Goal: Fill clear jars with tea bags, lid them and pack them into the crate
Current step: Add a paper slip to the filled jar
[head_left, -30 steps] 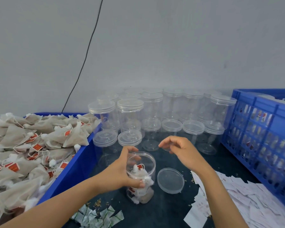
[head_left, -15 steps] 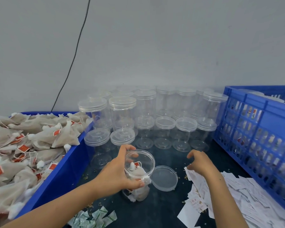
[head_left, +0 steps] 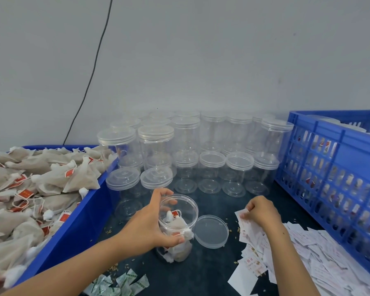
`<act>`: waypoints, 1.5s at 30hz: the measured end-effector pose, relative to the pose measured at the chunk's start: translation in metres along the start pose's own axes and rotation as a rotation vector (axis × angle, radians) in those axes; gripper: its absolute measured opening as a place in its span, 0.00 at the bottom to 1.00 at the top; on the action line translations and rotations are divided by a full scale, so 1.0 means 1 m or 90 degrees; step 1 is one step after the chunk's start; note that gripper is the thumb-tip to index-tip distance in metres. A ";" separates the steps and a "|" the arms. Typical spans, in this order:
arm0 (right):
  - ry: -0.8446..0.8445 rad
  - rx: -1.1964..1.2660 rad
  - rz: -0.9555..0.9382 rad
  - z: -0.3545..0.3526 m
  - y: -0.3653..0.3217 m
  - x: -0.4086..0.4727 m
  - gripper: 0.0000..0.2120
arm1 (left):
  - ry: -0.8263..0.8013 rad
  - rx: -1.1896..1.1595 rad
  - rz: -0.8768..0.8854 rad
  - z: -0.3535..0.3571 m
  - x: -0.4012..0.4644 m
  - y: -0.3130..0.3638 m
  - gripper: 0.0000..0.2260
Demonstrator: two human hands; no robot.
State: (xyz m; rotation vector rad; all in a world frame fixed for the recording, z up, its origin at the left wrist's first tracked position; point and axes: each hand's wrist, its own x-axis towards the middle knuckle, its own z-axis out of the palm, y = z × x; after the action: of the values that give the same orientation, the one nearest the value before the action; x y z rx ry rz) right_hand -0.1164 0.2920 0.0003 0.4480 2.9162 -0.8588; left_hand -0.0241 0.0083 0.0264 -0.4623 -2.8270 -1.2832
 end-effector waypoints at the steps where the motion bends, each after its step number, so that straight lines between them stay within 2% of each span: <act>1: 0.024 0.017 -0.010 -0.001 0.000 0.001 0.15 | -0.001 0.002 0.000 0.000 0.000 0.000 0.38; 3: 0.073 0.042 -0.037 -0.003 -0.001 0.001 0.19 | -0.002 0.006 0.000 0.000 0.001 -0.001 0.38; 7: 0.151 0.102 -0.116 -0.008 -0.007 -0.002 0.20 | -0.002 0.007 0.002 0.000 0.000 -0.002 0.38; 11: 0.055 0.333 -0.240 -0.019 -0.036 -0.021 0.11 | -0.001 0.006 0.005 0.000 0.000 0.000 0.38; 13: -0.022 0.375 -0.320 -0.022 -0.057 -0.039 0.04 | -0.001 0.009 0.011 0.000 -0.001 0.002 0.38; 14: -0.051 0.370 -0.357 -0.021 -0.067 -0.048 0.06 | -0.001 0.011 0.014 0.000 -0.001 0.002 0.38; 17: -0.119 0.305 -0.462 -0.013 -0.088 -0.075 0.15 | 0.002 0.013 0.026 0.001 -0.001 0.004 0.38; 19: -0.136 0.216 -0.523 -0.007 -0.097 -0.087 0.17 | 0.012 0.029 0.040 0.001 -0.001 0.004 0.38; 24: -0.116 0.005 -0.604 0.002 -0.105 -0.098 0.04 | 0.017 0.061 0.059 0.003 -0.002 0.002 0.38; 27: -0.085 -0.134 -0.656 0.004 -0.109 -0.101 0.10 | 0.016 0.063 0.066 0.003 -0.002 0.002 0.38; 30: -0.033 -0.276 -0.709 0.010 -0.116 -0.106 0.11 | 0.021 0.066 0.071 0.003 -0.001 0.001 0.38; 33: -0.015 -0.194 -0.723 0.010 -0.116 -0.109 0.09 | 0.028 0.061 0.074 0.003 -0.001 -0.001 0.37; 39: -0.095 0.116 -0.673 -0.006 -0.100 -0.091 0.08 | 0.030 0.059 0.066 0.005 0.000 0.000 0.39; 41: -0.052 0.187 -0.658 -0.012 -0.095 -0.084 0.10 | 0.026 0.062 0.063 0.006 0.000 0.000 0.40; 43: 0.035 0.228 -0.607 -0.016 -0.088 -0.074 0.11 | 0.023 0.072 0.060 0.006 -0.001 0.000 0.41; 45: 0.095 0.178 -0.520 -0.017 -0.080 -0.062 0.10 | 0.023 0.078 0.059 0.005 -0.001 0.000 0.41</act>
State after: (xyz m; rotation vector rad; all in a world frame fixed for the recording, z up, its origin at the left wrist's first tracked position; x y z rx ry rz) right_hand -0.0804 0.2210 0.0653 -0.7714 3.1086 -1.3554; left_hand -0.0221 0.0122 0.0229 -0.5533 -2.7963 -1.0844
